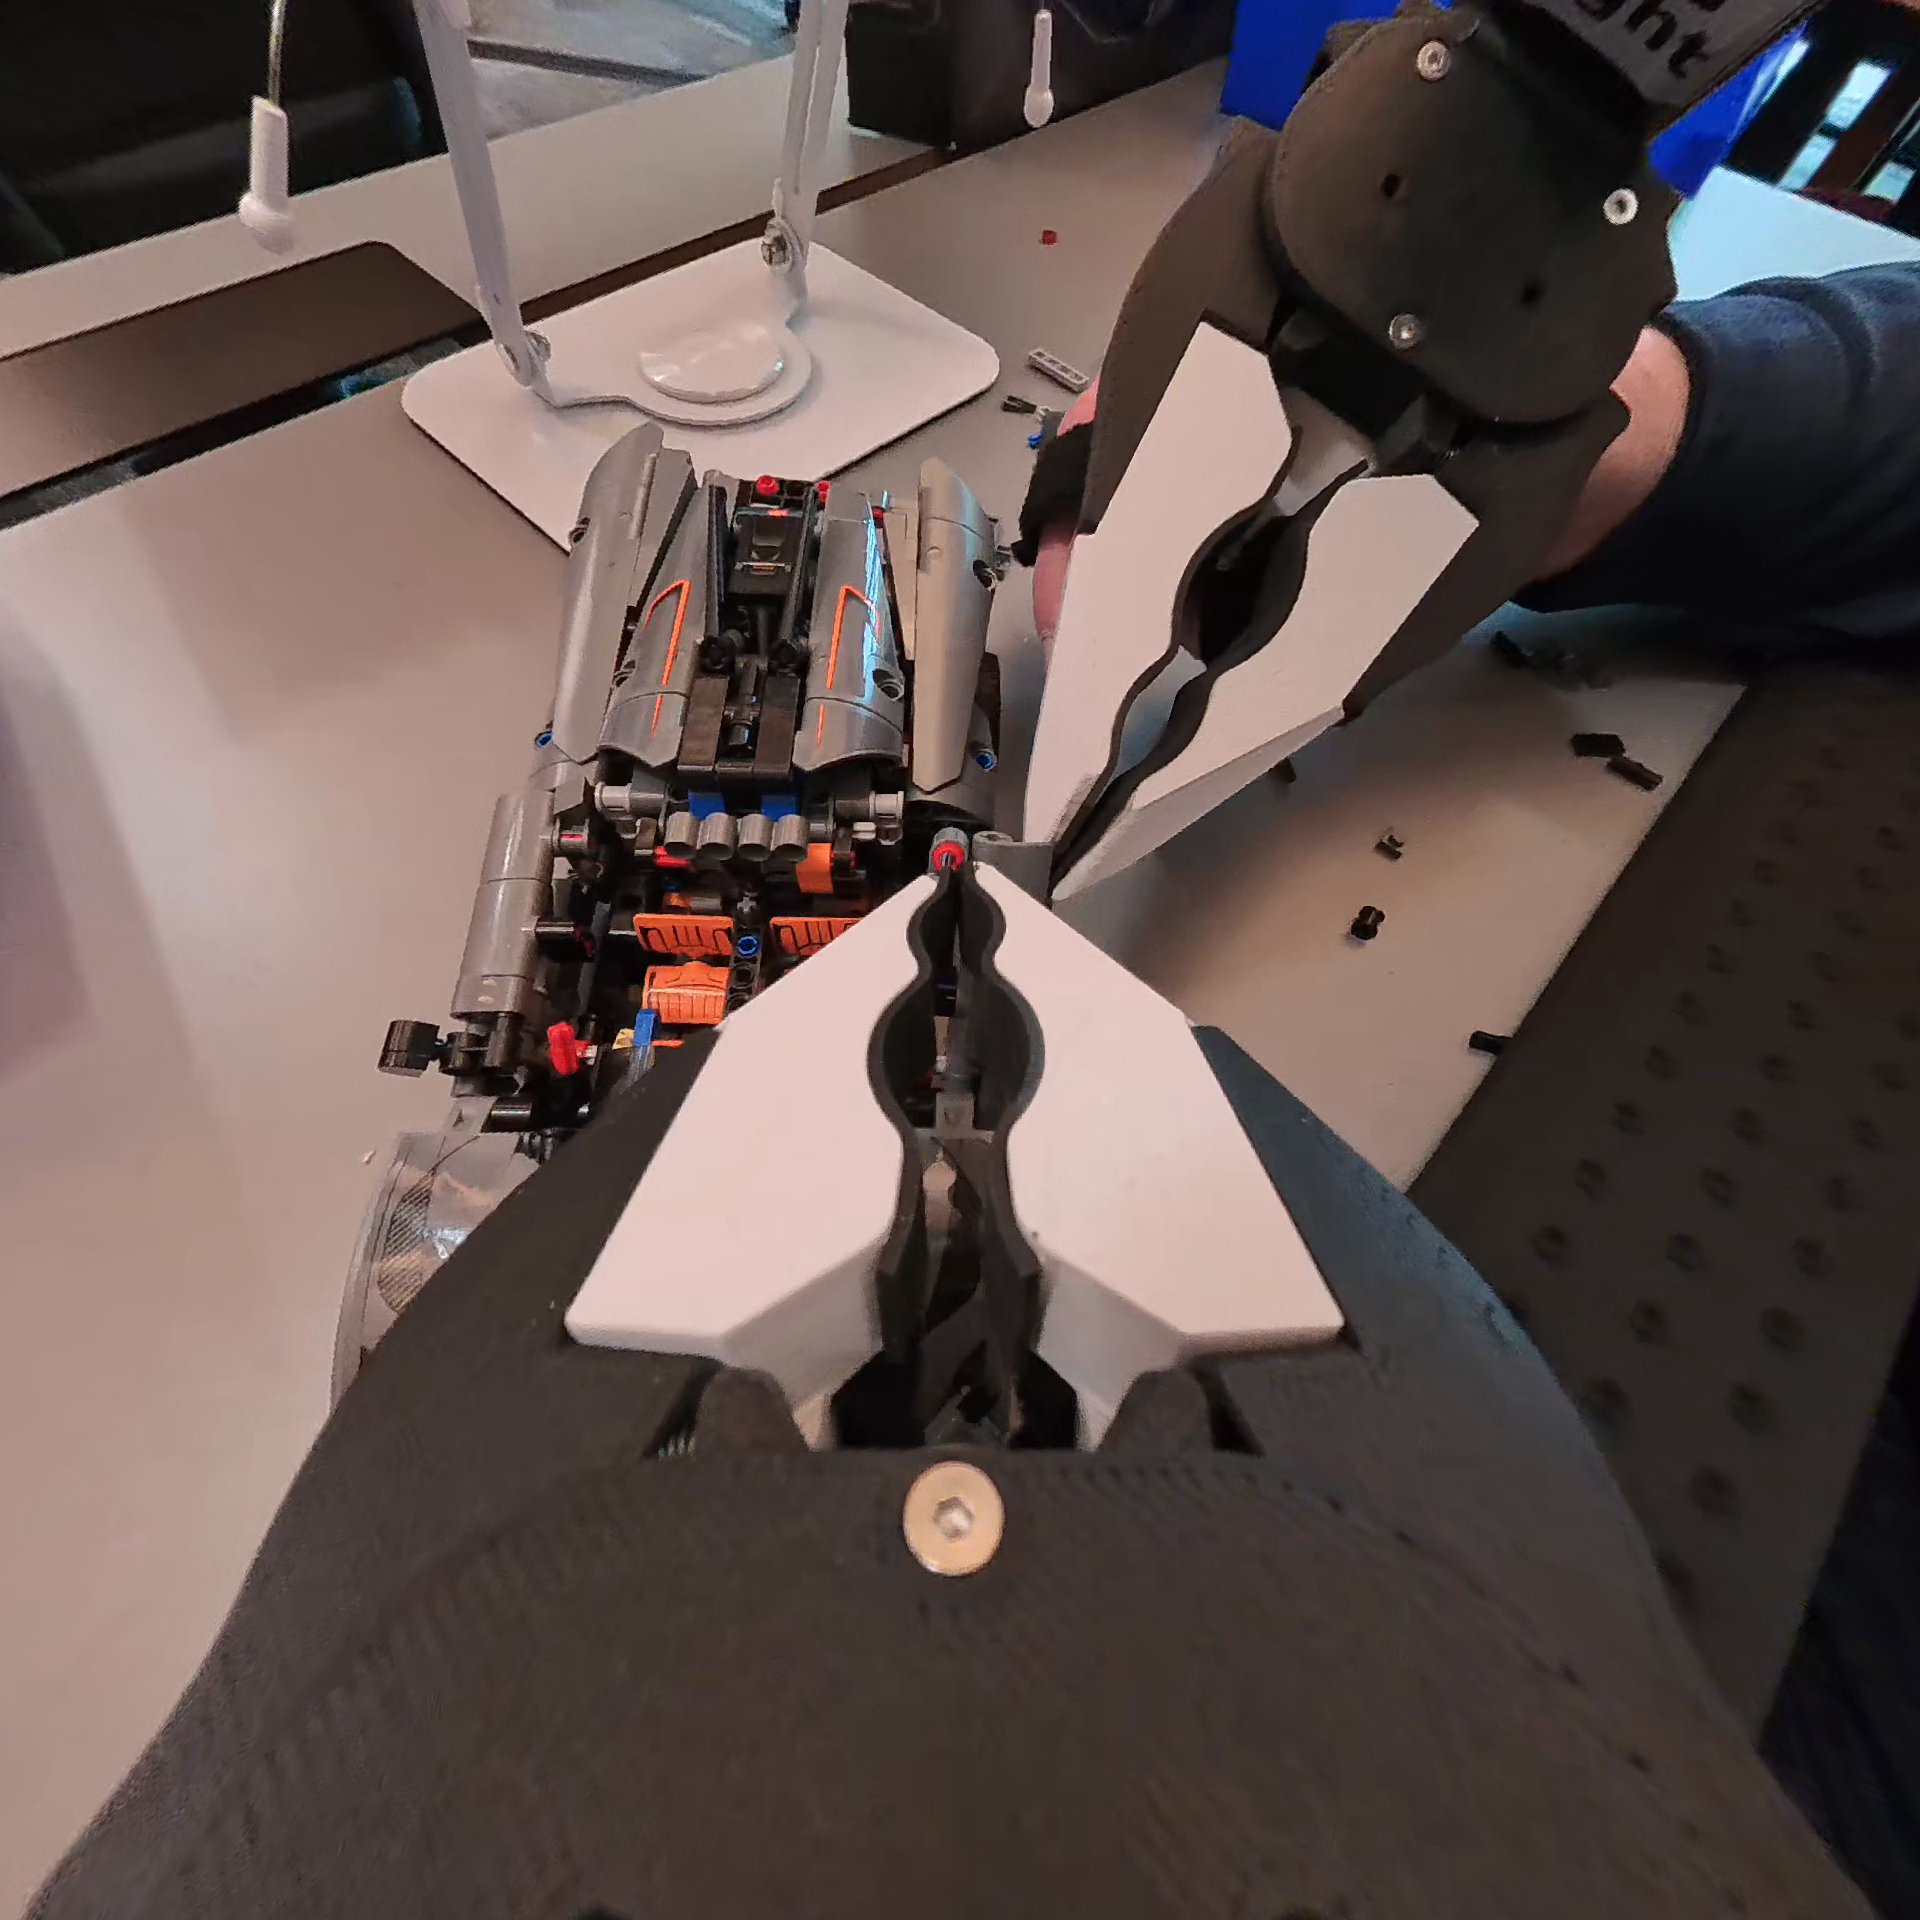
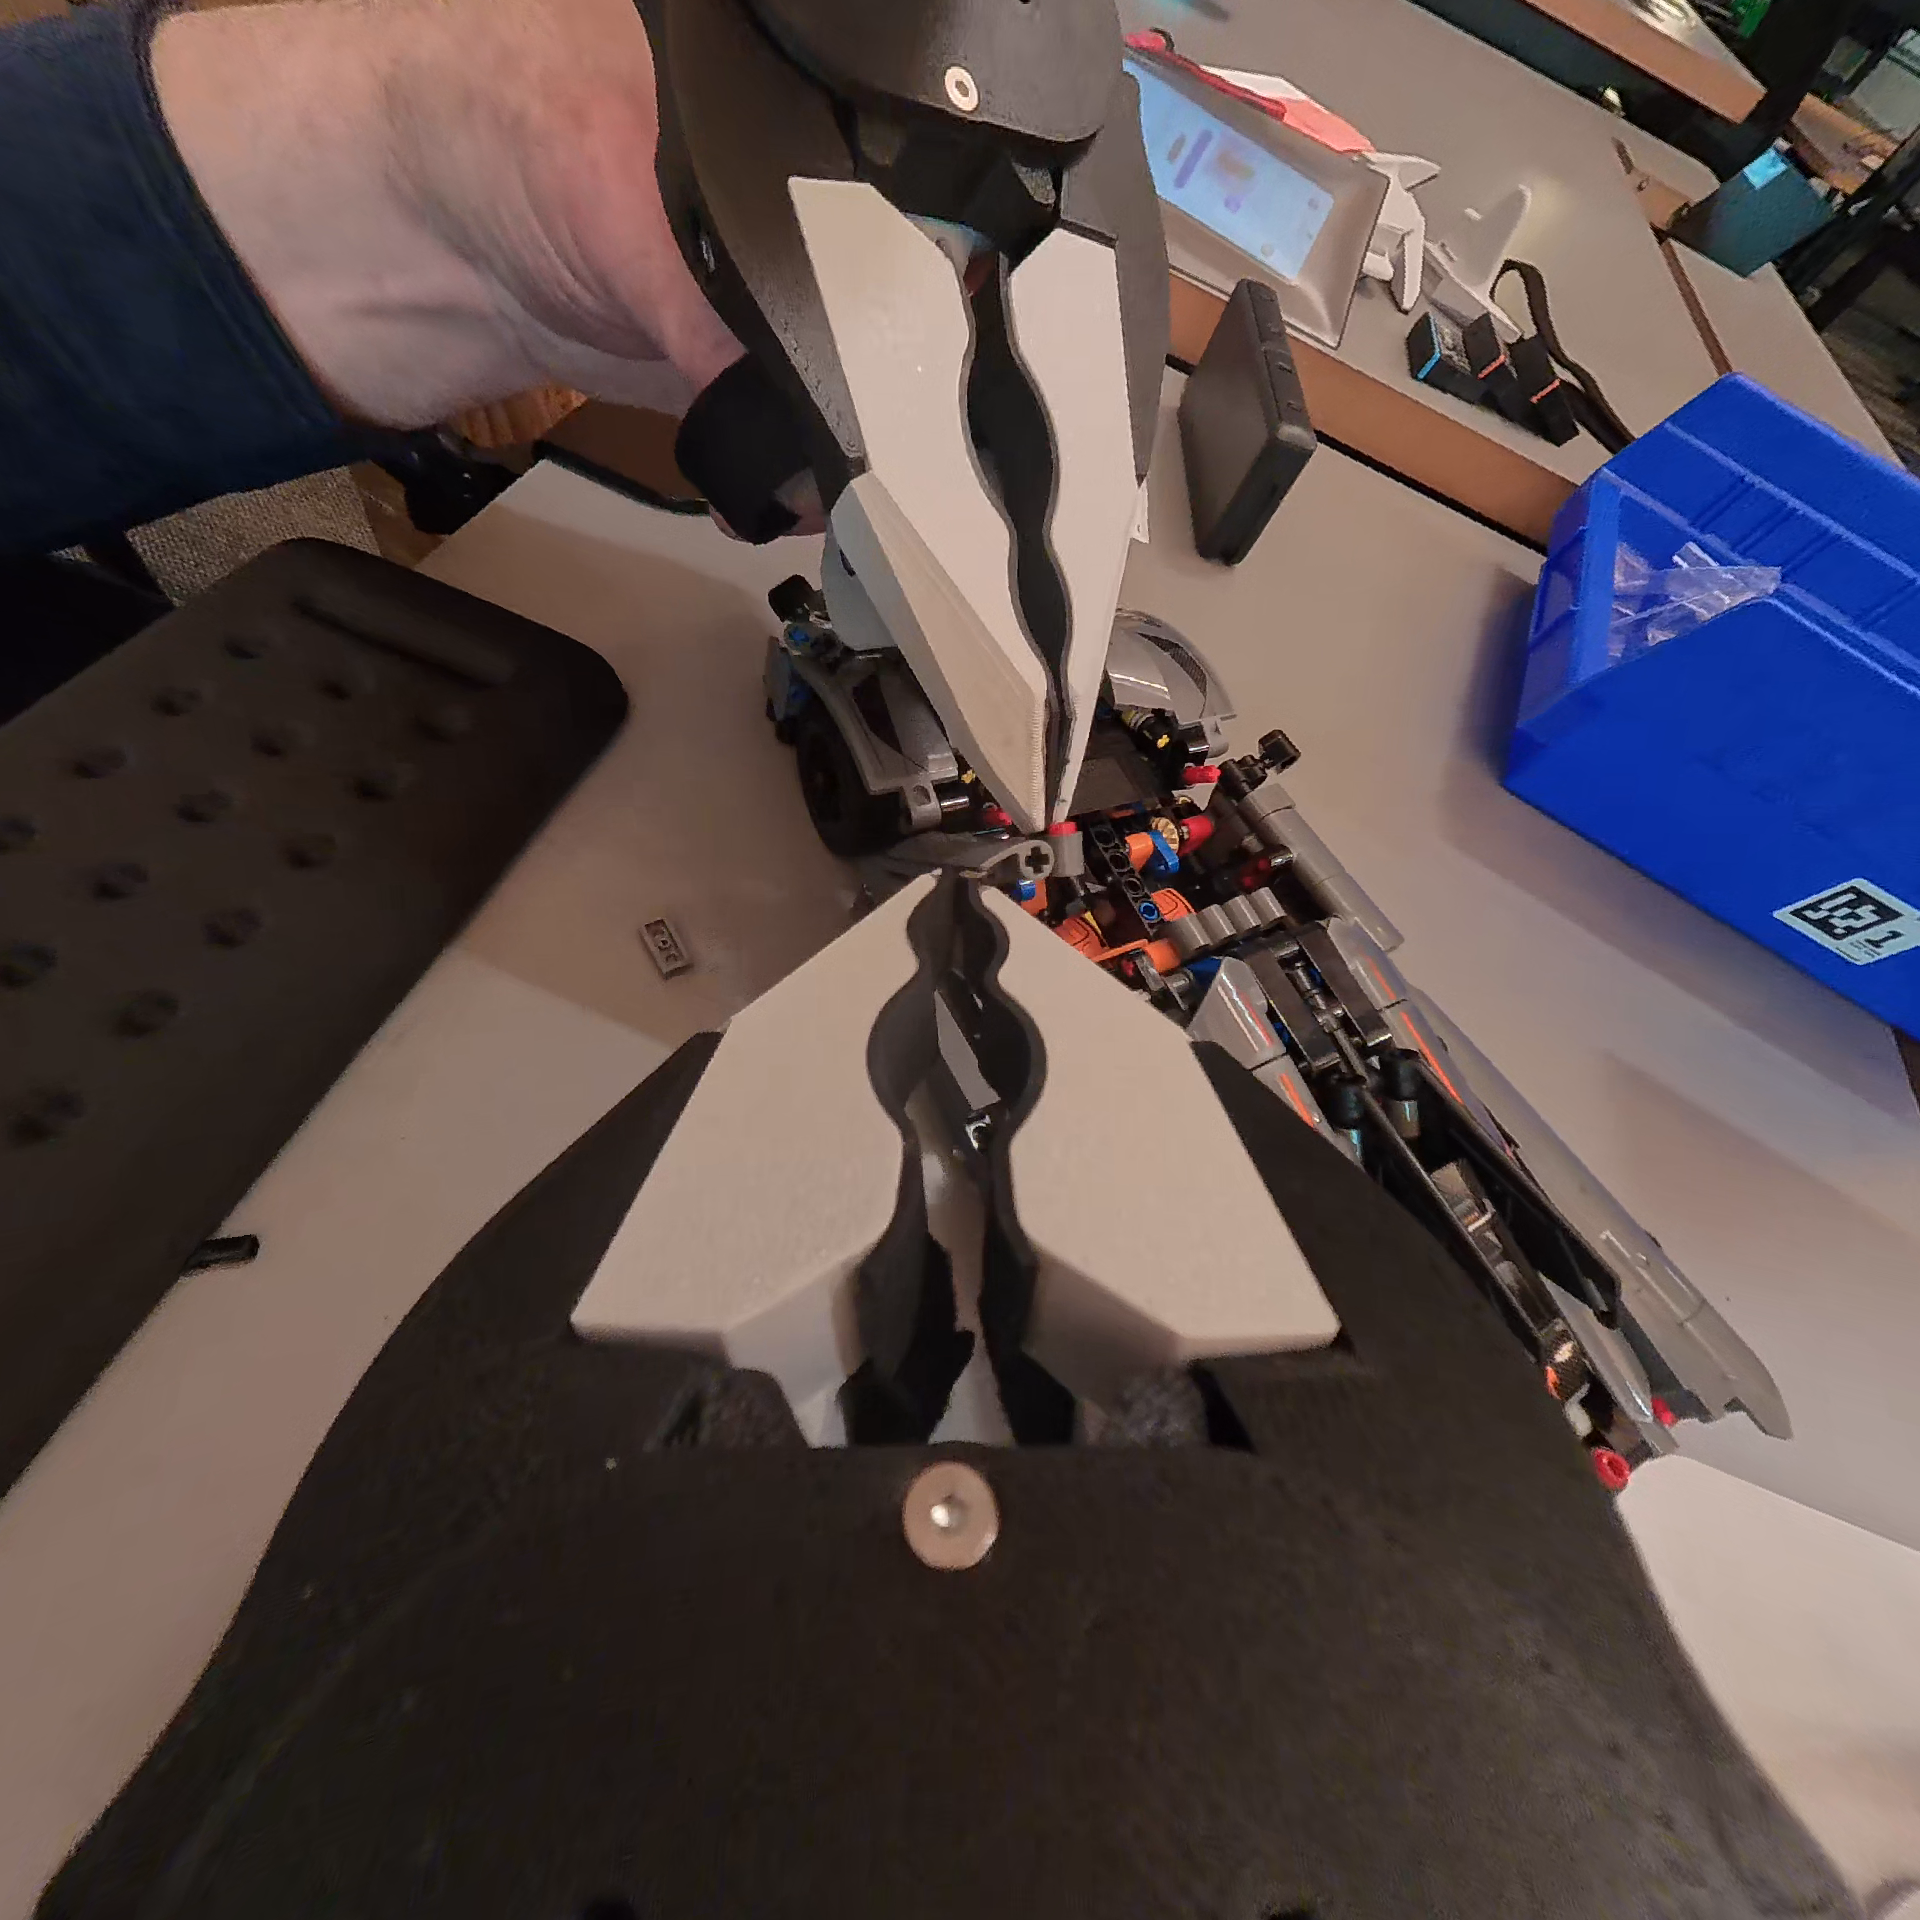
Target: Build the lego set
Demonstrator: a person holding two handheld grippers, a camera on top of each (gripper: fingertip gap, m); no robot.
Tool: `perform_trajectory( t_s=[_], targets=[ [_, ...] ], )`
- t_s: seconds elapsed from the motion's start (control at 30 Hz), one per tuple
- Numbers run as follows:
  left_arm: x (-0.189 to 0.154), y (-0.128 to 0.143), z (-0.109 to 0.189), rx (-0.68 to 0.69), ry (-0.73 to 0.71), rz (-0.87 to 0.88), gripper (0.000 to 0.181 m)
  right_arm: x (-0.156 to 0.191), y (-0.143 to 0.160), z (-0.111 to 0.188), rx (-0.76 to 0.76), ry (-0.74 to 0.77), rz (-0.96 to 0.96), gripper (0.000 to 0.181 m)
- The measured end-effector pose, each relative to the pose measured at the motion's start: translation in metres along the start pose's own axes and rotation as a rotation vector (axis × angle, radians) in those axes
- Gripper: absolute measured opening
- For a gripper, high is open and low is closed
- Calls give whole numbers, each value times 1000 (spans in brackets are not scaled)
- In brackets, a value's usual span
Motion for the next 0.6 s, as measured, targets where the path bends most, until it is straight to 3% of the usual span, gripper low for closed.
perform_trajectory(
  t_s=[0.2, 0.6],
  targets=[
    [3, -2, 5, -18, -34, 1, 0, -2, 2, 1, 11, -3, -5, 0],
    [7, 11, -8, 251, -106, -19, 7, -8, 12, 5, 182, -11, 48, 0]
  ],
)
Point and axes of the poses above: each gripper's, where its closed fingertips meet, z back along the fingers, y out of its underside, x = y × z across the jaws, the point moved 6 cm from there along z, back along the fingers, and after that the axes turned 14 degrees about y, right-handed, at the moved point
